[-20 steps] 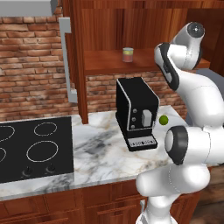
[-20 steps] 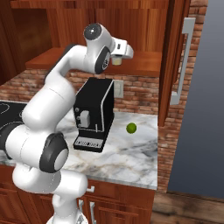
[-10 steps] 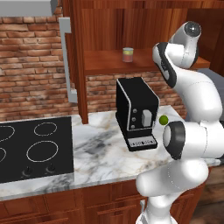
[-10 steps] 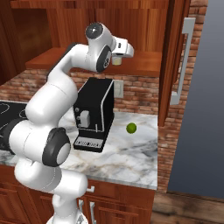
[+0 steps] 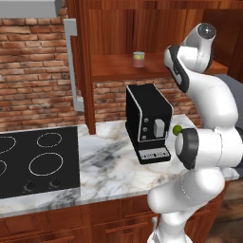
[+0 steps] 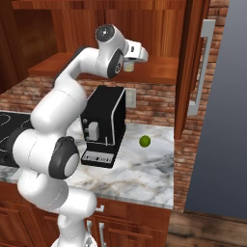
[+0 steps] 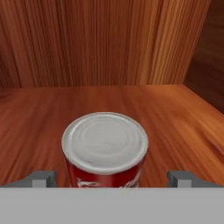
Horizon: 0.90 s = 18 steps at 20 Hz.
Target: Restock the canned food cabinet by taking the new fresh canned food from the counter and placing it in the cabinet. Then, take the old canned food from the cabinet and place it on the counter.
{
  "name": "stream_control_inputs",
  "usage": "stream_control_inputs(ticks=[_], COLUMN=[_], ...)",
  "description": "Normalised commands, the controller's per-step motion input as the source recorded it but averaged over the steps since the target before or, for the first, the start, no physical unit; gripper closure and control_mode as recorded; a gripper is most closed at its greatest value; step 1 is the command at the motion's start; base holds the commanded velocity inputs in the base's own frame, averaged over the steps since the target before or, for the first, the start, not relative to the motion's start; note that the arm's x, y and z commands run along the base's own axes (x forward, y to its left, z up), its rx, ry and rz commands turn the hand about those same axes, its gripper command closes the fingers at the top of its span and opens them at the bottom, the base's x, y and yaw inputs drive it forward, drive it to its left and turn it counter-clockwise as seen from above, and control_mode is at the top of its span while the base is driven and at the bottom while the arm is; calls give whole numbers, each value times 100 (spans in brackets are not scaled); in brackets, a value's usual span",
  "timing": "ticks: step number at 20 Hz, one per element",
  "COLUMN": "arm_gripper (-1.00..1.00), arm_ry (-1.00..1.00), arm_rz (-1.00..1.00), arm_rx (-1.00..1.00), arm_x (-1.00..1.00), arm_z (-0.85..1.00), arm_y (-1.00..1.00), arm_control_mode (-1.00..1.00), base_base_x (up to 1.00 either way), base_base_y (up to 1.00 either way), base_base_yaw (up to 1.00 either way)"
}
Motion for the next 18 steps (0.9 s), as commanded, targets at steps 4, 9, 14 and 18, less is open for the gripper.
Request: stream_control_inputs(ticks=[4, 9, 14, 18], arm_gripper=[-100, -100, 100, 100], arm_ry=[0, 0, 0, 0], arm_rz=[0, 0, 0, 0], arm_rx=[0, 0, 0, 0], arm_x=[10, 12, 4, 0], arm_z=[-1, 0, 0, 0], arm_y=[0, 0, 0, 0], arm_control_mode=[-100, -100, -100, -100], base_base_x=[0, 0, 0, 0], base_base_y=[0, 0, 0, 0], base_base_yaw=[0, 0, 0, 0])
